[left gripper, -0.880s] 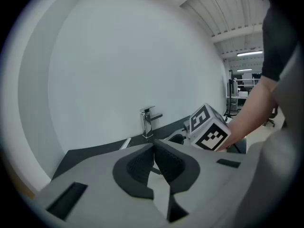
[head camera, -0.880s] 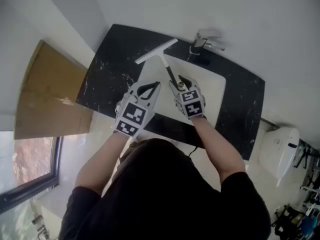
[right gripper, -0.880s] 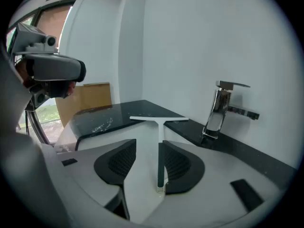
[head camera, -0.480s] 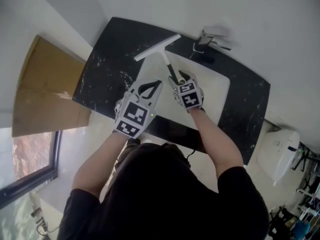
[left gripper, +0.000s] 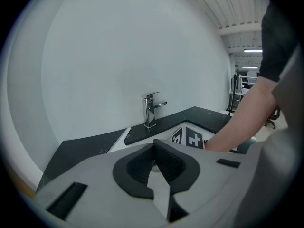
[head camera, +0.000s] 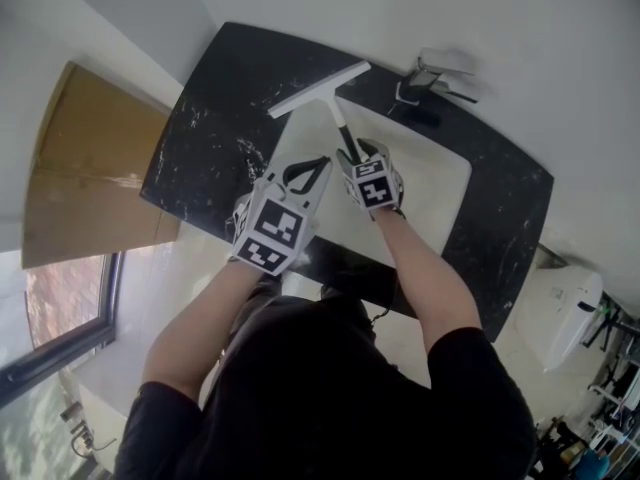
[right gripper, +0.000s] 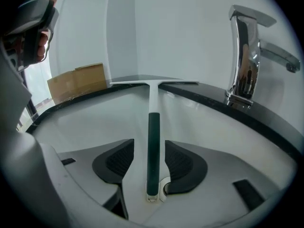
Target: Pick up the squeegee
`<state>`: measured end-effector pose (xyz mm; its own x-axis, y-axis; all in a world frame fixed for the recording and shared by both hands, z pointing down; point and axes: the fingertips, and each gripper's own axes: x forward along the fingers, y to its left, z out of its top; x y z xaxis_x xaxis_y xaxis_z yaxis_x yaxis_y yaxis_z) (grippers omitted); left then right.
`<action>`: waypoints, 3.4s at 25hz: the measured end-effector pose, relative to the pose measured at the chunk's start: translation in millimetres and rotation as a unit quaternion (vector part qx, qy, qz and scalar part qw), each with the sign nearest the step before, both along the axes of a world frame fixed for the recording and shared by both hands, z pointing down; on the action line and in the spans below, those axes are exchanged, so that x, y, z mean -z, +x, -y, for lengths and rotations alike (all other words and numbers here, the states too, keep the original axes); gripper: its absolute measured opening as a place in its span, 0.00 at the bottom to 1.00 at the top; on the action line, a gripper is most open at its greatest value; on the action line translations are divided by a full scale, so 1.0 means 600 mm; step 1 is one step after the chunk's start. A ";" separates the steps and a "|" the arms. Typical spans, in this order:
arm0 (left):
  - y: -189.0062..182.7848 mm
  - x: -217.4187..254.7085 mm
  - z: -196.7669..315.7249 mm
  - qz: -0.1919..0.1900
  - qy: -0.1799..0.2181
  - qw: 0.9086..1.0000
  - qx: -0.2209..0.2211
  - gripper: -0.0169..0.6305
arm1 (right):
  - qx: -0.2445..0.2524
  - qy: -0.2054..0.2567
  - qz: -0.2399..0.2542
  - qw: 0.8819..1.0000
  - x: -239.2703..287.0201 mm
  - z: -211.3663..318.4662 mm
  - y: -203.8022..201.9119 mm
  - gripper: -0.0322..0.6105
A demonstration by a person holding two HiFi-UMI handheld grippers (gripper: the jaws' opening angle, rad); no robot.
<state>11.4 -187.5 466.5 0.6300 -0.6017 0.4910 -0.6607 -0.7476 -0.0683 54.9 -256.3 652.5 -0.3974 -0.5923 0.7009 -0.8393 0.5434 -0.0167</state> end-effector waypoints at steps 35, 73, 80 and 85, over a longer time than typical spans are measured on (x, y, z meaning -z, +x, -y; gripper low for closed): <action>-0.030 0.031 -0.008 -0.005 0.022 1.000 0.006 0.03 | -0.029 0.078 0.016 0.996 0.093 -0.008 -0.003 0.20; -0.055 0.170 -0.133 -0.060 0.110 0.991 -0.046 0.03 | -0.088 0.228 0.073 0.967 0.467 -0.284 0.002 0.20; -0.043 0.170 -0.138 -0.060 0.112 0.990 -0.057 0.03 | -0.092 0.235 0.073 0.965 0.477 -0.295 0.003 0.20; -0.039 0.172 -0.140 -0.061 0.113 0.990 -0.060 0.03 | -0.092 0.237 0.074 0.964 0.480 -0.299 0.000 0.20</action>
